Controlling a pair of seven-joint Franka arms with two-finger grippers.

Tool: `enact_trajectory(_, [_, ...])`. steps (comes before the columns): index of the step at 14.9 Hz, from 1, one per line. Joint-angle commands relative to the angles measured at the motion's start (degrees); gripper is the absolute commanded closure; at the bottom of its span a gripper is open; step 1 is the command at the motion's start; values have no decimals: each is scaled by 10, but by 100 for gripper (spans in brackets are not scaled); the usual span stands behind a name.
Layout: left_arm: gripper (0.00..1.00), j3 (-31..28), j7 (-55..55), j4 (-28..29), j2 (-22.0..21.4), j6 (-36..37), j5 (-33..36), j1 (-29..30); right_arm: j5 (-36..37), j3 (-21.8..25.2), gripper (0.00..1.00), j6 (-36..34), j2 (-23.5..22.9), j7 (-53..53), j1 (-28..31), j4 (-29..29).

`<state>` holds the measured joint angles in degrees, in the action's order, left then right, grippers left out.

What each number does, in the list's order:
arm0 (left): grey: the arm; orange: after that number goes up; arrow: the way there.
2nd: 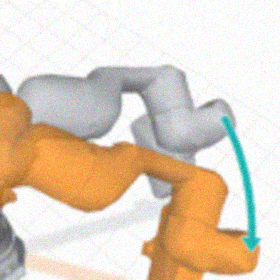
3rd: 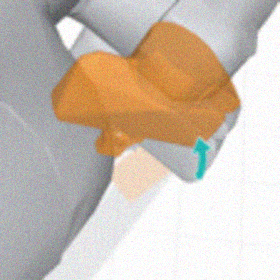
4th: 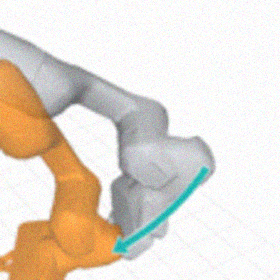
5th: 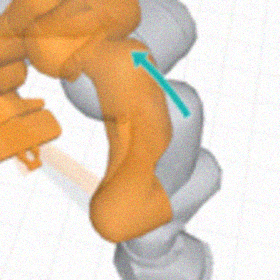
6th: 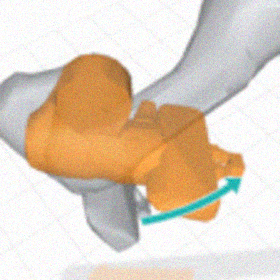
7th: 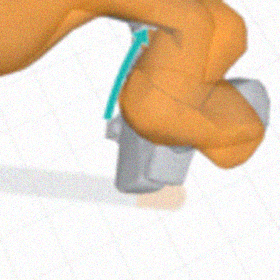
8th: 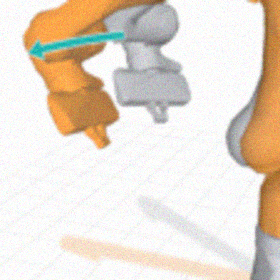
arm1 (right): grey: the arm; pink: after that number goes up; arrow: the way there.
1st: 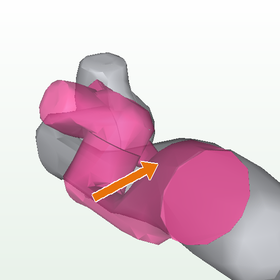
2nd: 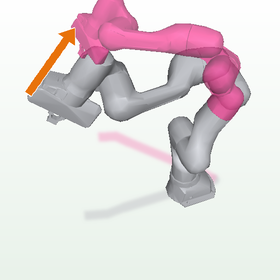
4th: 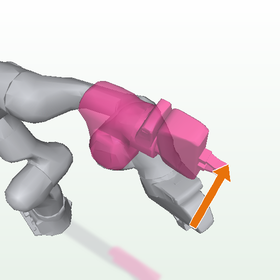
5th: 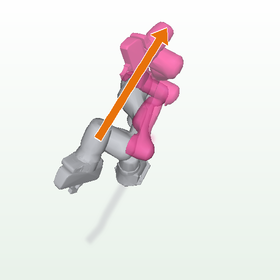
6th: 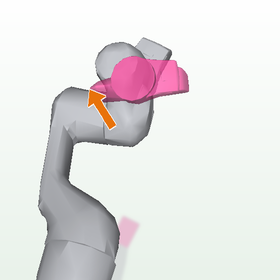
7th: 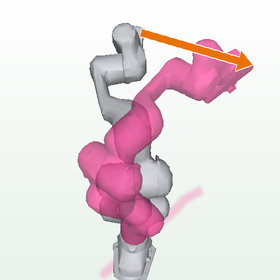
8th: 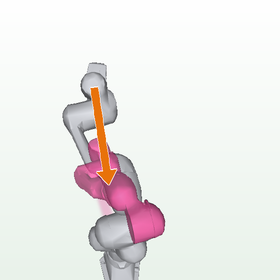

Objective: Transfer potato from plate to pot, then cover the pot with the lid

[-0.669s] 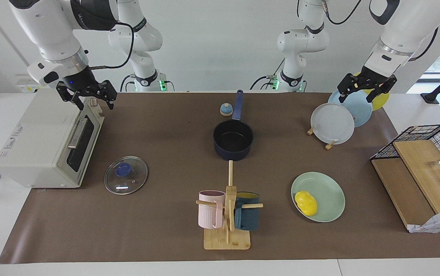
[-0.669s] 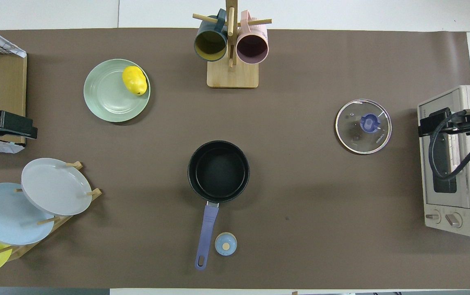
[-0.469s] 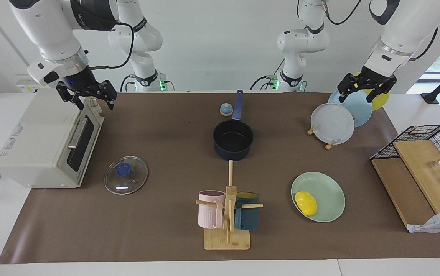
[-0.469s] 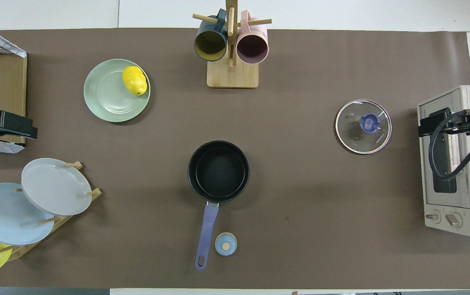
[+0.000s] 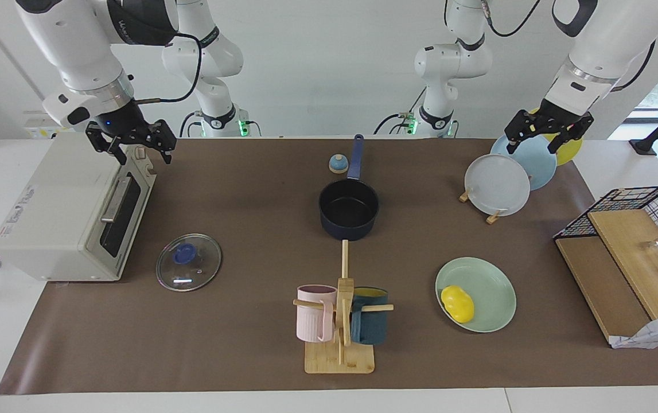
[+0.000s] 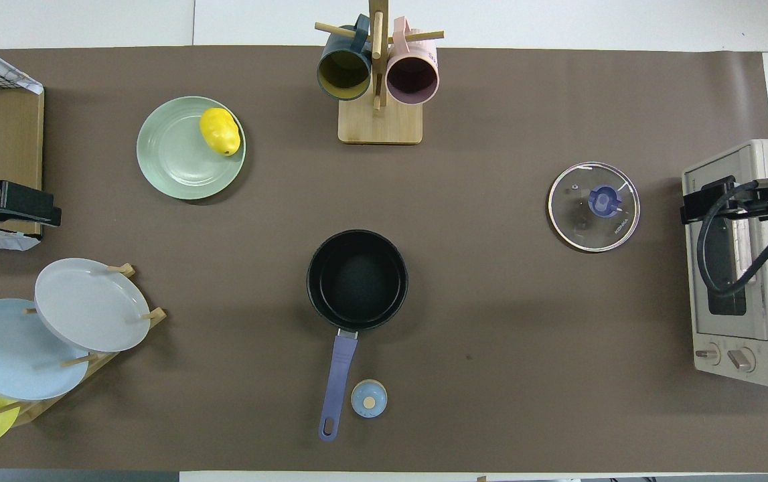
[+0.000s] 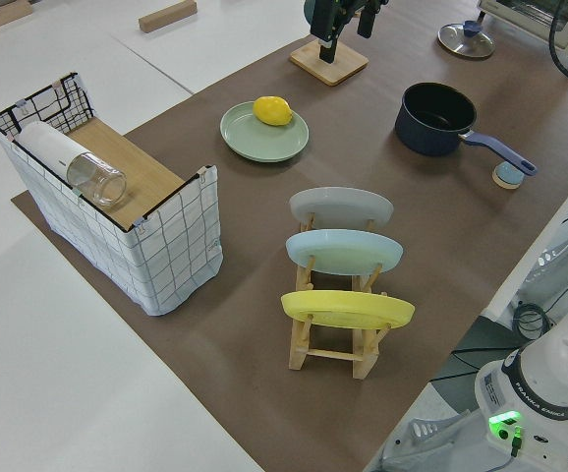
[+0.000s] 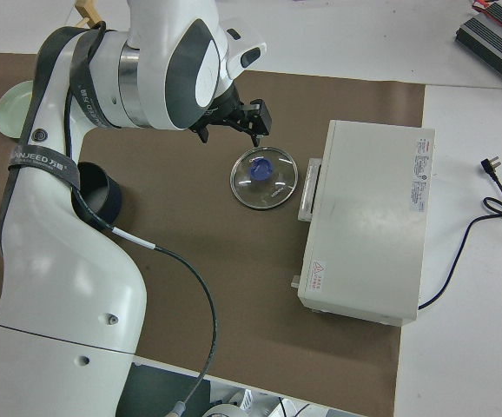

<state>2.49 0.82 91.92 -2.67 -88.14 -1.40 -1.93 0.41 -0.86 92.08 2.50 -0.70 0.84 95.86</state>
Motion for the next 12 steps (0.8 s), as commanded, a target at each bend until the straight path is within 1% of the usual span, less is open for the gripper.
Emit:
enact_trajectory(1, [0, 7, 8, -6, 12, -7, -5, 4, -2, -3, 0, -1, 5, 9, 0, 0])
enact_trajectory(2, [0, 8, 13, -9, 32, -6, -12, 3, -2, -3, 0, -1, 5, 9, 0, 0])
enact_trajectory(4, [0, 9, 45, -37, 76, -20, -20, -4, -2, -3, 0, -1, 5, 9, 0, 0])
enact_trajectory(6, [0, 8, 77, -87, 139, -31, -21, -19, -2, -3, 0, -1, 5, 9, 0, 0])
enact_trajectory(7, [0, 8, 105, -122, 176, -40, -21, -27, -2, -3, 0, -1, 5, 9, 0, 0])
enact_trajectory(9, [0, 8, 153, -173, 240, -66, -22, -46, -2, -3, 0, -1, 5, 9, 0, 0])
enact_trajectory(12, [0, 8, 185, -180, 295, -139, -24, -54, -2, -3, 0, -1, 5, 9, 0, 0])
